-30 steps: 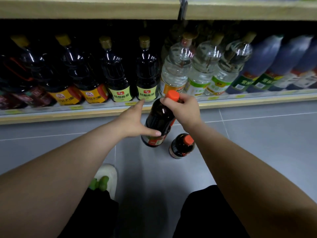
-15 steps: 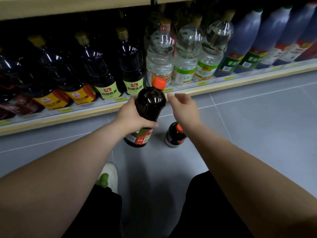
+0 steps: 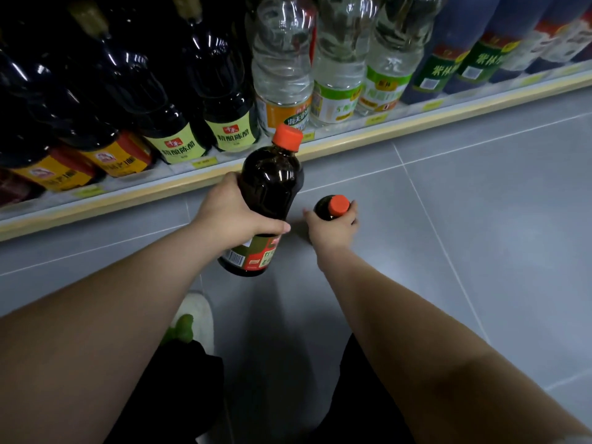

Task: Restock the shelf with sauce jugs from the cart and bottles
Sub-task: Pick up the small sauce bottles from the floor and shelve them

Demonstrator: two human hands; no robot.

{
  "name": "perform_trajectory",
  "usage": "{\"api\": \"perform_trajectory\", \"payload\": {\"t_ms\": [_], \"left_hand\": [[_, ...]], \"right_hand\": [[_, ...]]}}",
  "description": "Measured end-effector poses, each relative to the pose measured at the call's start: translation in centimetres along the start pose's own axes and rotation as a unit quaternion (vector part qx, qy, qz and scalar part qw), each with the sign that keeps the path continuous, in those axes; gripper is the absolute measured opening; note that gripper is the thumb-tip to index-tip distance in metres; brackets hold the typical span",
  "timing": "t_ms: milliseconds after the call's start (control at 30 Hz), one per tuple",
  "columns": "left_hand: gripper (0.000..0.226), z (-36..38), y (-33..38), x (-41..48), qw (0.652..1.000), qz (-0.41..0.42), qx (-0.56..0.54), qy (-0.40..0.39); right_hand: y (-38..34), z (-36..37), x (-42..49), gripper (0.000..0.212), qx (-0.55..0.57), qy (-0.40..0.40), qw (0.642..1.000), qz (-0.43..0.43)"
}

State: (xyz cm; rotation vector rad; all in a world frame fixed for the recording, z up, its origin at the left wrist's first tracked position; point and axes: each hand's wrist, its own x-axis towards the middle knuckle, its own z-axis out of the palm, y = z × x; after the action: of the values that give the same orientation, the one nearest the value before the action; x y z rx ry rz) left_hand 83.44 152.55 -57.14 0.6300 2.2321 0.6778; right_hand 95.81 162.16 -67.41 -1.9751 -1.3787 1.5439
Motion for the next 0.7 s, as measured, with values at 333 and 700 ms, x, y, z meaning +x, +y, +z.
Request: {"api": "perform_trajectory", "payload": {"t_ms": [333, 700], "left_hand": [[0.108, 0.3, 0.0, 0.2, 0.999, -0.011, -0.036, 0.002], [0.095, -0.9, 3.5, 0.2, 0.997, 0.008, -0.078, 0.024]], "right_hand": [[-0.1, -1.8, 2.9, 0.080, -0.079, 0.006, 0.992, -0.097], [-5.2, -6.3, -2.4, 0.078, -0.117, -0.011, 0.966, -0.229]]}}
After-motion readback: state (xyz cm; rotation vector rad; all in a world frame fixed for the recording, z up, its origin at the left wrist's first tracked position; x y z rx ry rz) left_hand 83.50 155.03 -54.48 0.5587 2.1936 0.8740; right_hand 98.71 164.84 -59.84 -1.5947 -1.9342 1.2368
